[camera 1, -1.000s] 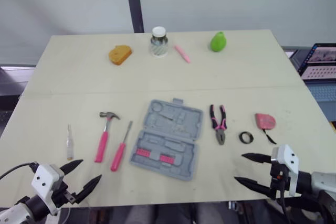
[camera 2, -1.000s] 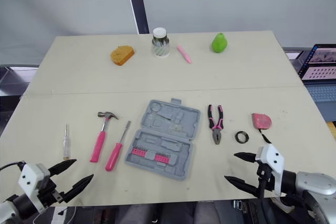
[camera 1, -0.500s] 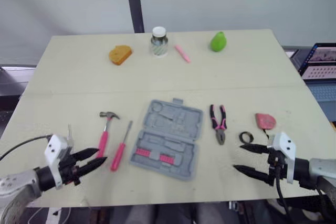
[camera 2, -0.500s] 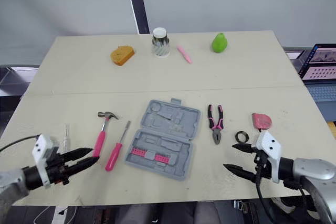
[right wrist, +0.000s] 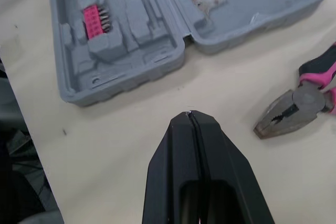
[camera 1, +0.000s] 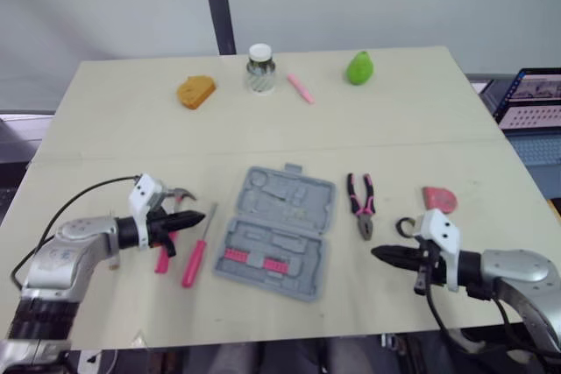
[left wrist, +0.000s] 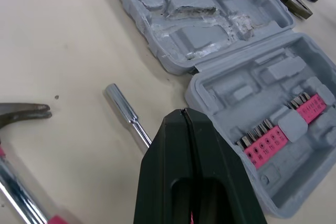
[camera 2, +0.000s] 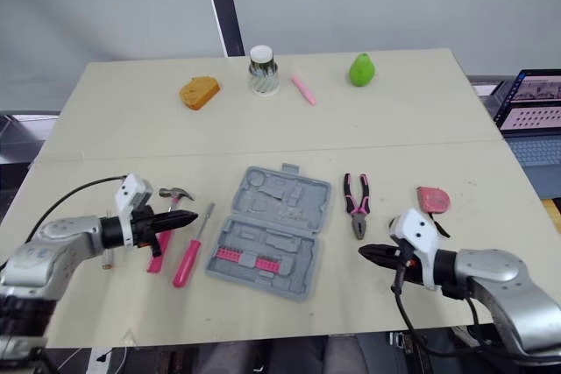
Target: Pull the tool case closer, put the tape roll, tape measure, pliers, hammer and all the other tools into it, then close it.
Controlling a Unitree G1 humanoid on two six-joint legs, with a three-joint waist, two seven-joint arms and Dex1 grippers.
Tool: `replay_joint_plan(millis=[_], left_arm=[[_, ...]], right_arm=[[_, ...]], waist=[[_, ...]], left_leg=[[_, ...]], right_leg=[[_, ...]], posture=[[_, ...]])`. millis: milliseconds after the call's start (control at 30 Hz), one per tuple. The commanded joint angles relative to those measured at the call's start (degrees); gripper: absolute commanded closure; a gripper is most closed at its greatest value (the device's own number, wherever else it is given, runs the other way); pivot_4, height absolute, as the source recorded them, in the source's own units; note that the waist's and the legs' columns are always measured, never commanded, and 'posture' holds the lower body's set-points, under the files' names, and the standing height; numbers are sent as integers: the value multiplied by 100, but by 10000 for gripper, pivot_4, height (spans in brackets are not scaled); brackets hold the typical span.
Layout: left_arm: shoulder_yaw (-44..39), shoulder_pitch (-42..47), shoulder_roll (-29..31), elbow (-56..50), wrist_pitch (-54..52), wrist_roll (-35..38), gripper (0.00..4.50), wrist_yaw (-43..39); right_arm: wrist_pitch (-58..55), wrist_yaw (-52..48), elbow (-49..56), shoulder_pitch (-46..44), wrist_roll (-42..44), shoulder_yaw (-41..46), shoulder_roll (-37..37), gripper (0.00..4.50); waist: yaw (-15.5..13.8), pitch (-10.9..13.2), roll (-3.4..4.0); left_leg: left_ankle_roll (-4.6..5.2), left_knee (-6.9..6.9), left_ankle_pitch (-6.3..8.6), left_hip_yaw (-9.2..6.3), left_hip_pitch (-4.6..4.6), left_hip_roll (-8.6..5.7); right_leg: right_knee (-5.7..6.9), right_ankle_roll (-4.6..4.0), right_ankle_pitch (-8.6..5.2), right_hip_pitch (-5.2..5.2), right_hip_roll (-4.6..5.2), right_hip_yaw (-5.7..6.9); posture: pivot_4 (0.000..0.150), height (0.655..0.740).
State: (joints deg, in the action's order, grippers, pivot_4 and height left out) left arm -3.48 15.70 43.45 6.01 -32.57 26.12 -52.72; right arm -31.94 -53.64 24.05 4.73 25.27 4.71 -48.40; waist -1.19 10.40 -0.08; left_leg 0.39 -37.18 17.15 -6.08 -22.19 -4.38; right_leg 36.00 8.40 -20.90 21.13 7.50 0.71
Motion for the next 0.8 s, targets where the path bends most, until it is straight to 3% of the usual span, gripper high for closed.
replay_joint_plan(millis=[33, 467, 800], left_arm=[[206, 280, -44, 414, 190, -227, 45000, -300], [849, 1121, -605, 1700, 1315, -1181, 45000, -584], [973, 1459, -810, 2330, 1691, -1509, 45000, -770]], right_arm=[[-128, 175, -13, -79, -106, -116, 49, 44690], [-519, 518, -285, -513, -453, -665, 241, 44690], [-543, 667, -564, -872, -690, -1021, 541, 44690]], waist=[[0, 0, 0], [-7, -3, -14], [1, -4, -17]], left_leg=[[0, 0, 0, 3, 0, 0], [2, -10, -1, 31, -8, 2], [2, -15, 0, 32, -8, 2]], right_leg=[[4, 0, 0, 4, 1, -1], [58, 0, 0, 36, 5, 1], [77, 0, 0, 41, 5, 6]], posture=[[1500, 7341], [1500, 7341], [1500, 7341]])
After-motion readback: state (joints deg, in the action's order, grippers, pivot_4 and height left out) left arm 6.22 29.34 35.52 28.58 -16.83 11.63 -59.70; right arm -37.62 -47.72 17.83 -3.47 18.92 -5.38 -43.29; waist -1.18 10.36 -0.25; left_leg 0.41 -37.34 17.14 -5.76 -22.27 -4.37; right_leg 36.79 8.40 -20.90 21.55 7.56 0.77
